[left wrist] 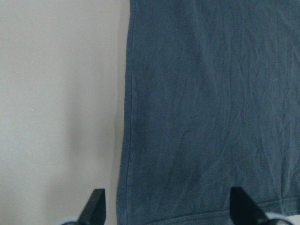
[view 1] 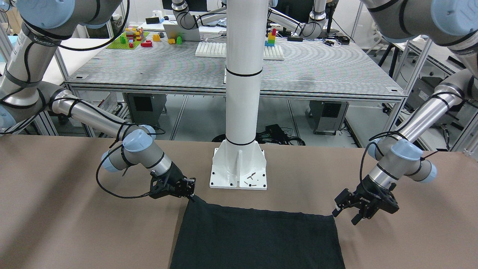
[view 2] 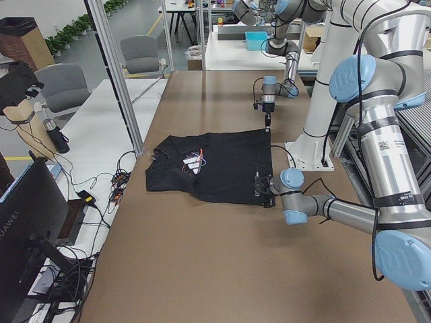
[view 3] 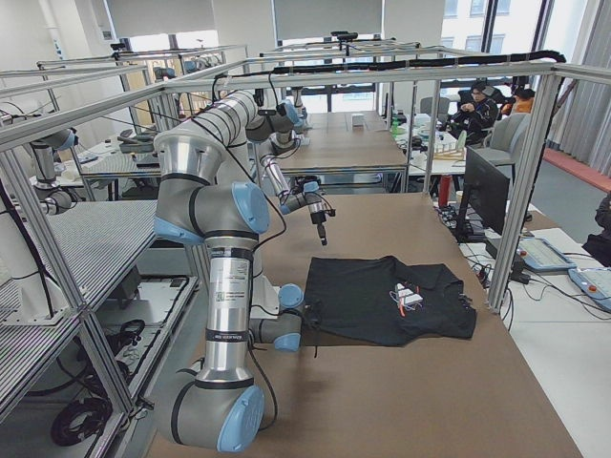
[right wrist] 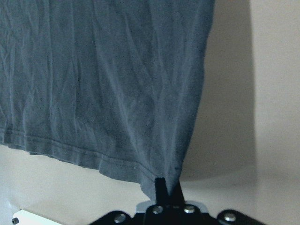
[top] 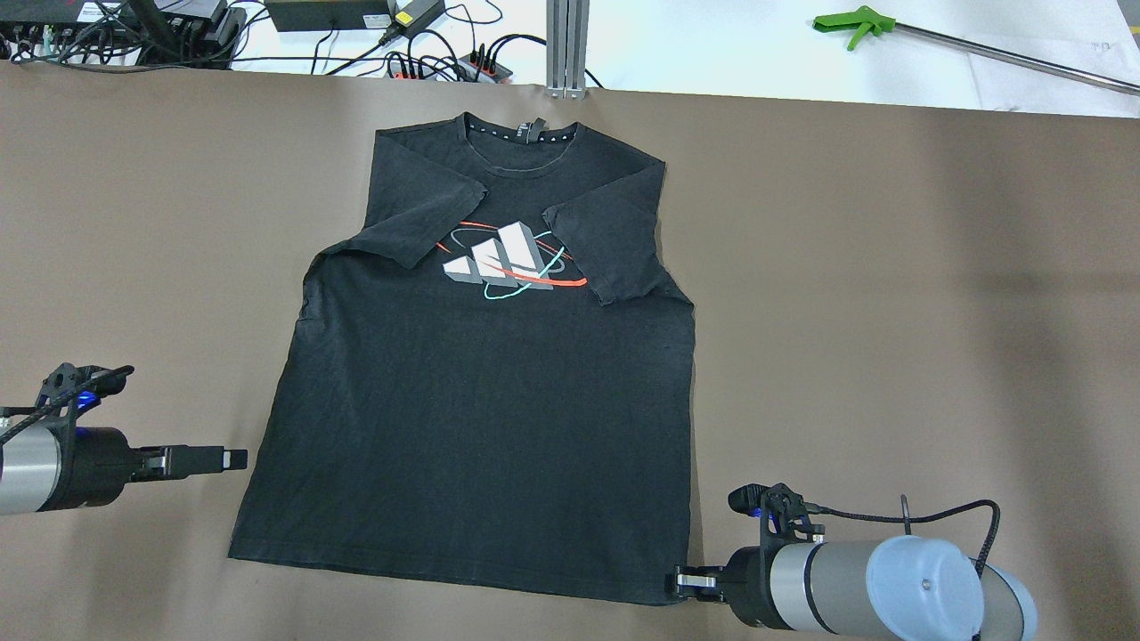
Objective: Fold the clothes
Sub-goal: 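Grasp the hem corners with both grippers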
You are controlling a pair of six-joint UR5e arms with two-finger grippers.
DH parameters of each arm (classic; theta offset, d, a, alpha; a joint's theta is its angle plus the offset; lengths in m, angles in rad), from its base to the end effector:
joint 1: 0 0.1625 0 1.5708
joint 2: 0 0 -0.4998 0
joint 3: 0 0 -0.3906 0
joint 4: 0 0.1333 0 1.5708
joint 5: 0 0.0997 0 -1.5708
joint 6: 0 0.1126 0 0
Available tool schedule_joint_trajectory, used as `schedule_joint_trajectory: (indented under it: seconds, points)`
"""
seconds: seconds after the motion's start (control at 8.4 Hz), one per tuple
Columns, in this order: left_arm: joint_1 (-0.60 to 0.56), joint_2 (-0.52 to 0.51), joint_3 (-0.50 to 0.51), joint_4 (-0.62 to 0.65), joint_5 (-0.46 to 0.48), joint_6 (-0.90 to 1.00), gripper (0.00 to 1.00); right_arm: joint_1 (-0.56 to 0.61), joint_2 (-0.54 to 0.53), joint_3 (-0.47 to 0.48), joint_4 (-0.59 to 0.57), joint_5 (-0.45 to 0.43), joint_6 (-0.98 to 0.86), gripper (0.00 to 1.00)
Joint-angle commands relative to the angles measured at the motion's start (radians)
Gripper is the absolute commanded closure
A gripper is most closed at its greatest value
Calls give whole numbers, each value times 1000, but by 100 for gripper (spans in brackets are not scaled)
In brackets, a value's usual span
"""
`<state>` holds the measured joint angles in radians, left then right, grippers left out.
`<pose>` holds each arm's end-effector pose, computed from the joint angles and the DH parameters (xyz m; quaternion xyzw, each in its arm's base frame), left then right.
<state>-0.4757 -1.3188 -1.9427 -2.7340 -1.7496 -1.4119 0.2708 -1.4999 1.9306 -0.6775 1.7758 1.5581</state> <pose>0.3017 -0.2828 0.5356 0.1180 0.5886 -0.0731 0.7964 -0.4731 -0.2459 0.4282 0.0065 -0.6167 0.0386 0.7862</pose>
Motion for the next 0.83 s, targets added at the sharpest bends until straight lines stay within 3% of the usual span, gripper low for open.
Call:
schedule_joint_trajectory:
  seconds: [0.0,0.12,0.71]
  points:
    - [216,10,5,-1,235,-51,7,-1,-8,1,32,2,-1,100]
    - [254,10,24,-1,281,-62,7,1,-8,1,33,2,-1,100]
    - [259,7,71,-1,285,-64,7,-1,-6,1,33,1,-1,100]
